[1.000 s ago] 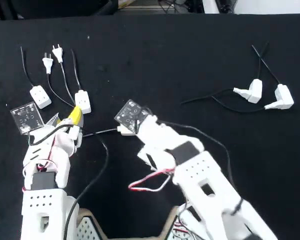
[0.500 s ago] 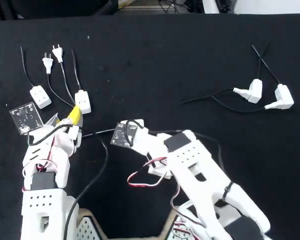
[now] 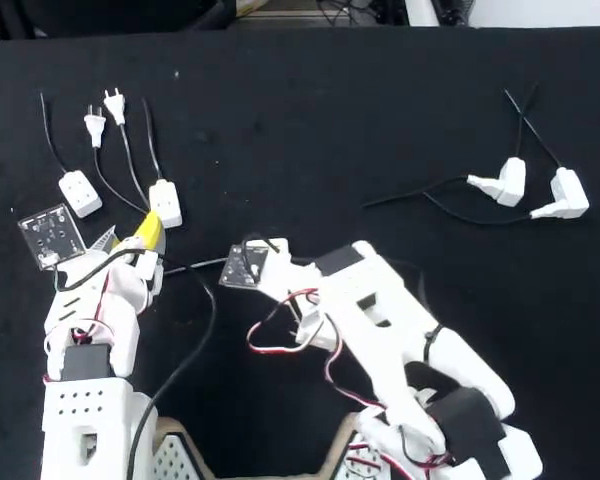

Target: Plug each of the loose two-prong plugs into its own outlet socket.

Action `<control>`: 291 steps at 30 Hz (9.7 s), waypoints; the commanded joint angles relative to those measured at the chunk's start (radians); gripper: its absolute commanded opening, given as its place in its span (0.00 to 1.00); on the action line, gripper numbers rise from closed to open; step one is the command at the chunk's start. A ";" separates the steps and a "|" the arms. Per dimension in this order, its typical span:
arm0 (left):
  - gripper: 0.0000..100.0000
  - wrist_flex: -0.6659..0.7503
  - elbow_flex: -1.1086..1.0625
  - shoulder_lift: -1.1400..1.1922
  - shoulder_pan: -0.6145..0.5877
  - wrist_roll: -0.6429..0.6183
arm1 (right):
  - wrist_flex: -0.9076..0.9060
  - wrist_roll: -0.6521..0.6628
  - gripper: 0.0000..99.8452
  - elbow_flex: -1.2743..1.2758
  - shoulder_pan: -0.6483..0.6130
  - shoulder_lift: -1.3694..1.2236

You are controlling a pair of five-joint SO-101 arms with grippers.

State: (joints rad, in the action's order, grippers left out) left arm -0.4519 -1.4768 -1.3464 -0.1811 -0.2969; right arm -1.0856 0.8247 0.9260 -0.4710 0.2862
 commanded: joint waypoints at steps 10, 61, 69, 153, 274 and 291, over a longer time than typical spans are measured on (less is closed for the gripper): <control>0.22 0.015 0.039 -0.014 -0.008 -0.014 | -0.110 0.066 0.04 0.008 -0.184 -0.002; 0.22 0.015 0.042 -0.015 -0.019 -0.014 | 0.278 -0.285 0.03 -0.173 0.196 -0.168; 0.22 0.015 0.042 -0.015 -0.019 -0.014 | 0.069 -0.279 0.12 -0.346 0.199 -0.289; 0.22 0.017 0.042 -0.015 0.007 -0.014 | 0.334 -0.460 0.01 0.039 0.107 0.248; 0.22 0.160 -0.105 -0.015 0.386 0.233 | 0.488 -0.862 0.01 0.542 -0.279 1.259; 0.22 0.157 -0.047 -0.015 0.364 0.224 | 0.345 -0.790 0.01 0.460 -0.172 1.142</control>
State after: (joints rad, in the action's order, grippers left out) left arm -0.2984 -1.5812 -1.3525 0.1918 -0.0729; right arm -0.7327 0.0222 1.4906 -0.6905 1.5152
